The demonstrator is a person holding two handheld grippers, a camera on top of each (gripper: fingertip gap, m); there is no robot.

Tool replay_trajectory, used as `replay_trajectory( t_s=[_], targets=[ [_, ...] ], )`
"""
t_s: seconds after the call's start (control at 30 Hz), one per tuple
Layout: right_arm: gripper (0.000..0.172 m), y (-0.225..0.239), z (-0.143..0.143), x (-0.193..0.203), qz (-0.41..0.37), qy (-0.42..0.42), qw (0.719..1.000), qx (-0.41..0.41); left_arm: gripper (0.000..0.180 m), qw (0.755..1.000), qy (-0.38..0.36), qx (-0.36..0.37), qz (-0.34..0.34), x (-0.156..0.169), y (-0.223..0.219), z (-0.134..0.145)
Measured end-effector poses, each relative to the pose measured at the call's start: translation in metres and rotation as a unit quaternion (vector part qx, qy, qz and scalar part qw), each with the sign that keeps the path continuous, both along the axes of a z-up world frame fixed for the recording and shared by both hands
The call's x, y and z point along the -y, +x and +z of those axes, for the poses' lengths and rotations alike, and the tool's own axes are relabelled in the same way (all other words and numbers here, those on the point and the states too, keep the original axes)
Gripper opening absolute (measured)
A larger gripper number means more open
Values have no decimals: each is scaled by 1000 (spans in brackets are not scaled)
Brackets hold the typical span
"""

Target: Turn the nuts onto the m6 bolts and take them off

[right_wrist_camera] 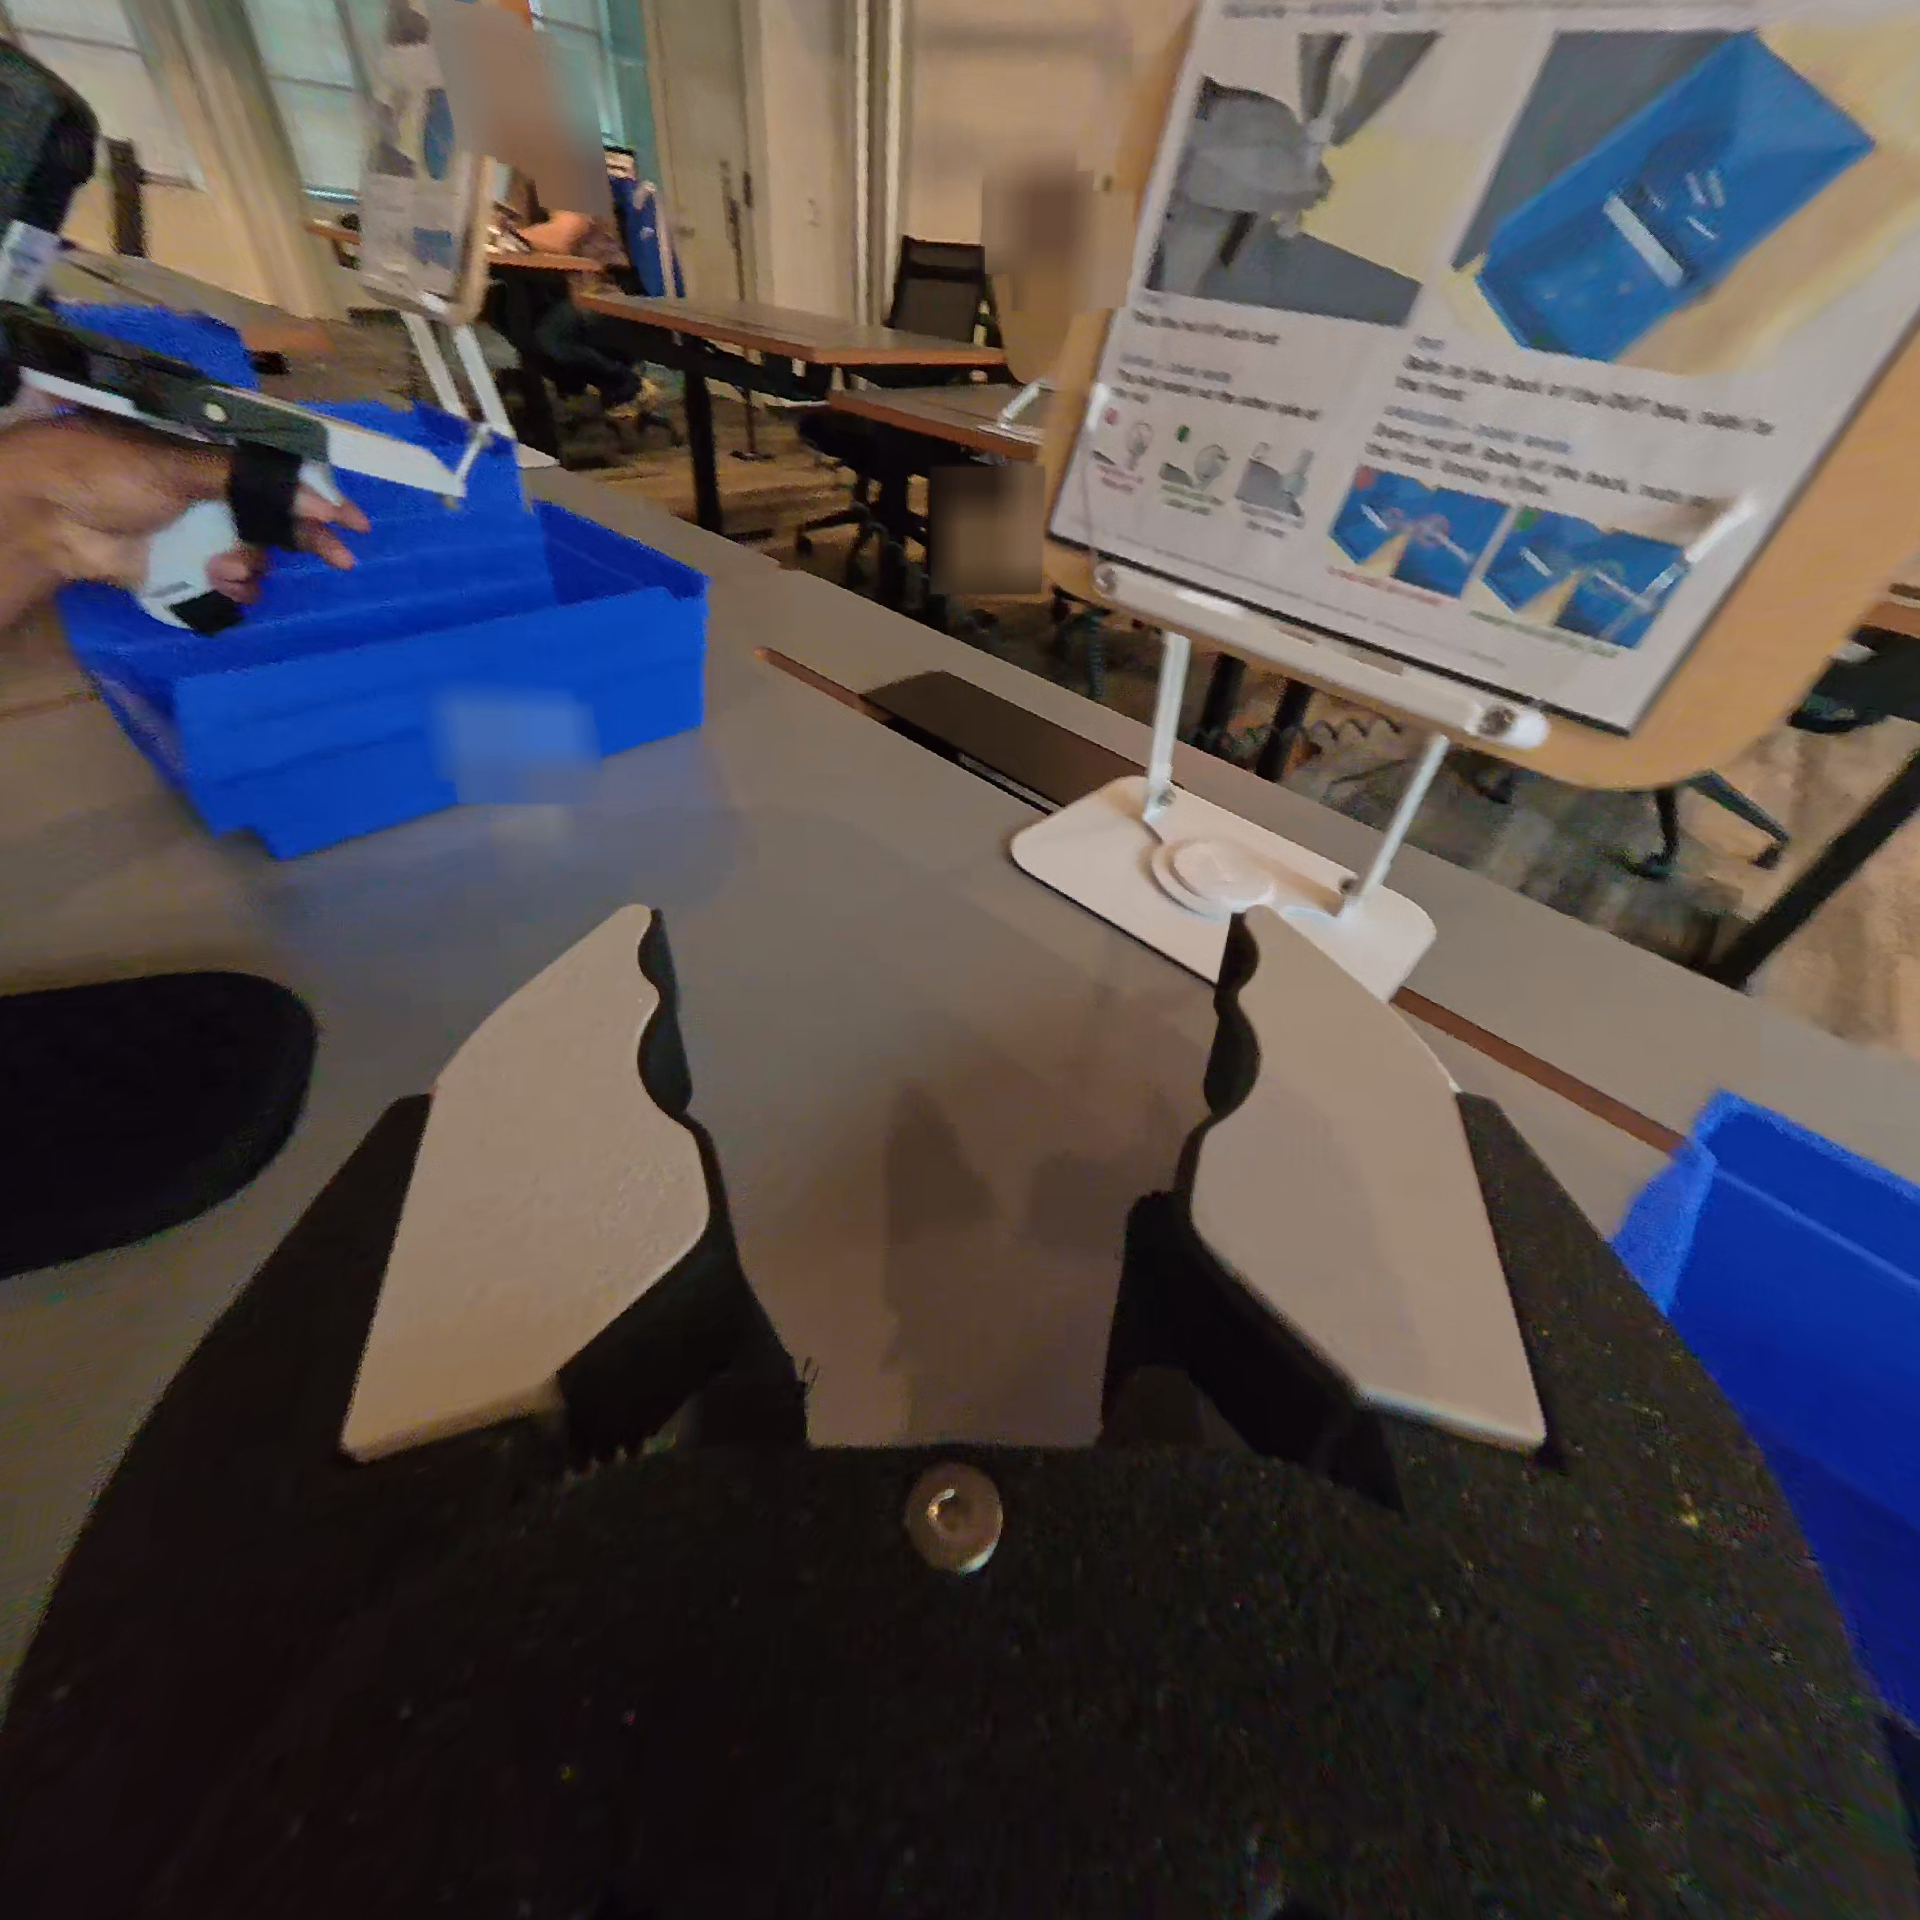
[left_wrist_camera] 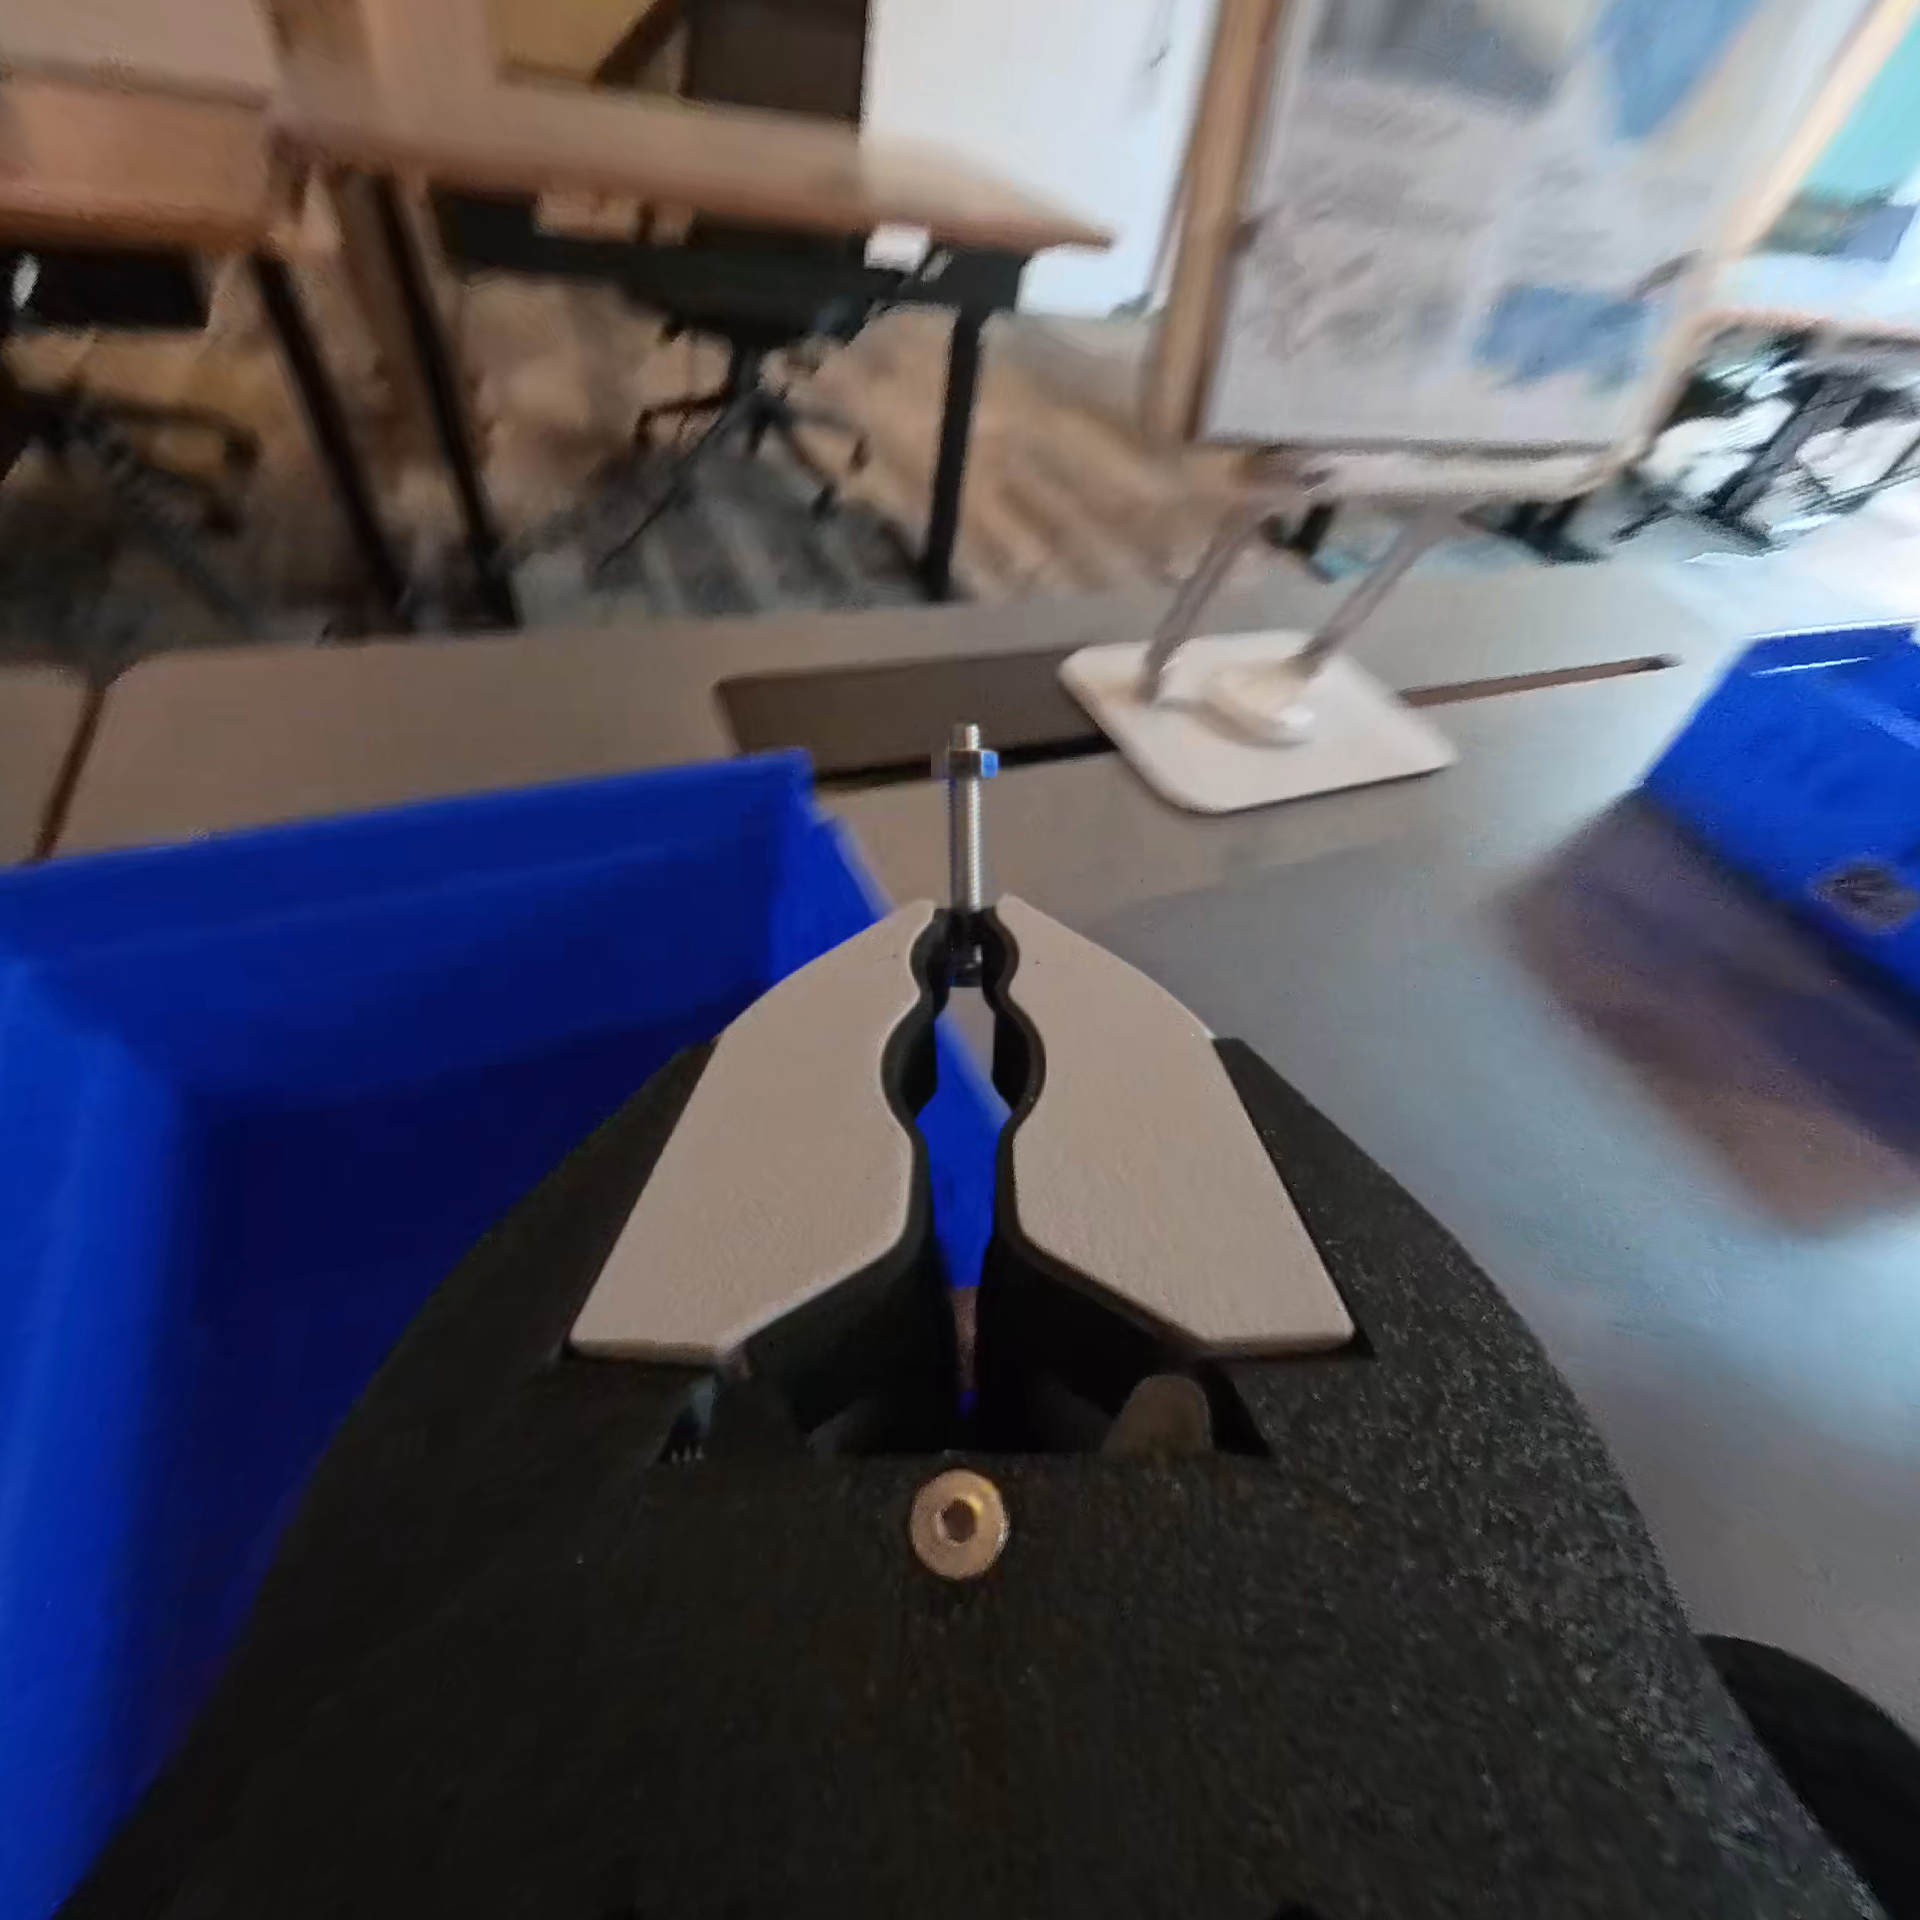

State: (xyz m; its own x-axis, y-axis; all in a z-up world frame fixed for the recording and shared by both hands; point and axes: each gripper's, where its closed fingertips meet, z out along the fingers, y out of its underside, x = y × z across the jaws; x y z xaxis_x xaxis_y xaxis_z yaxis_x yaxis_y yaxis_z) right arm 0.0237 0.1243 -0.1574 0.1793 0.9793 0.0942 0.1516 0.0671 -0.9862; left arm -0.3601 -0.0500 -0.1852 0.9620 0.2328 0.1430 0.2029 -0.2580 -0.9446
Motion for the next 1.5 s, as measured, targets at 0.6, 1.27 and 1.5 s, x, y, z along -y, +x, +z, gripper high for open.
replay_trajectory(
  t_s=[0.6, 1.27, 1.5],
  targets=[
    [85, -65, 20, 103, 262, -51, 958, -102, 5, 893, 245, 24, -378, -56, 319, 4],
    [58, -63, -15, 114, 334, -43, 937, -98, 5, 853, 265, 11, -449, -43, 339, -15],
    [42, -56, -6, 114, 345, -44, 929, -125, 5, 854, 273, 22, -442, -42, 334, -12]
  ],
)
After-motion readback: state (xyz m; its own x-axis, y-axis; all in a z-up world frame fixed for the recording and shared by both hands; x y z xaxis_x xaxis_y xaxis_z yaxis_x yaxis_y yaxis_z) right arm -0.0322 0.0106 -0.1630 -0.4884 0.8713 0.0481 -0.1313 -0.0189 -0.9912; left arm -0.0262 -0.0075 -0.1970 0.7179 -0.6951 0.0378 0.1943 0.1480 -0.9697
